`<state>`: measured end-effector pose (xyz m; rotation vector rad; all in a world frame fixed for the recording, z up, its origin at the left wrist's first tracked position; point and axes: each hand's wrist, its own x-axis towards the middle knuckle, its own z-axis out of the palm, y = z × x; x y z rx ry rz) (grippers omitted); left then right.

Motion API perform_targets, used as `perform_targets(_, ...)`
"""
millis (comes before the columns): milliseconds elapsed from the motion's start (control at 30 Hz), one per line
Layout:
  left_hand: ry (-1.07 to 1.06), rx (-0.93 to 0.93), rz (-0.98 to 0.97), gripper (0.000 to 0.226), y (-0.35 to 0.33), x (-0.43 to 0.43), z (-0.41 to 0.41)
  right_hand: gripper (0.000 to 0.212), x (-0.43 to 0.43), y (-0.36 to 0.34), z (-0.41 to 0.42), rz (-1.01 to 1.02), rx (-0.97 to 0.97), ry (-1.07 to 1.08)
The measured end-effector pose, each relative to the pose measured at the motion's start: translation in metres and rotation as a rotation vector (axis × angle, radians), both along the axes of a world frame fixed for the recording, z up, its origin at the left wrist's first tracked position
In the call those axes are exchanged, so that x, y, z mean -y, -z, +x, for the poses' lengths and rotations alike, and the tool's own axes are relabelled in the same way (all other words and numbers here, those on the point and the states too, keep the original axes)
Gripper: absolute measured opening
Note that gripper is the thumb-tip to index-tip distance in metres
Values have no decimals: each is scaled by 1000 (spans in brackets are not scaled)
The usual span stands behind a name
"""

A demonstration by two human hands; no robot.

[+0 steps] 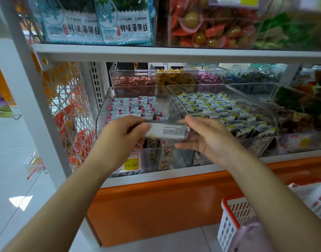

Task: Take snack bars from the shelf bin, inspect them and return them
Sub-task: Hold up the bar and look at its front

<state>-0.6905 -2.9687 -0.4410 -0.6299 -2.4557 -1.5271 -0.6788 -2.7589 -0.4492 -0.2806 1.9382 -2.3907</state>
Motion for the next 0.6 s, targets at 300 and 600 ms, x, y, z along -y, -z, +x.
perform_targets(300,-116,-7,91,23,2,-8,1,40,29,1,1,359,-440,414)
perform_targets(600,-125,-125,-896,54,28,14,-16,26,25,-10,-8,696,-529,510)
